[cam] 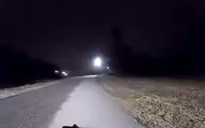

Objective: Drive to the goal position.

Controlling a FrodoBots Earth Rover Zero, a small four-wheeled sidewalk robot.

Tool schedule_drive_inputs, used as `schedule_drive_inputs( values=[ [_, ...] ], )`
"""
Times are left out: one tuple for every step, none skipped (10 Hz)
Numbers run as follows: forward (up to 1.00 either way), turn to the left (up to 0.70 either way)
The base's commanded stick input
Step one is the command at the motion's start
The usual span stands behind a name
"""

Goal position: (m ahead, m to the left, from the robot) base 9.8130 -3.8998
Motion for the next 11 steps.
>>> schedule_drive_inputs(
  values=[
    [0.7,0.0],
    [0.7,0.0],
    [0.7,0.17],
    [0.7,0.32],
    [0.7,0.35],
    [0.7,0.35],
    [0.7,0.35],
    [0.7,0.35],
    [0.7,0.14],
    [0.7,0.0],
    [0.7,0.0]
  ],
)
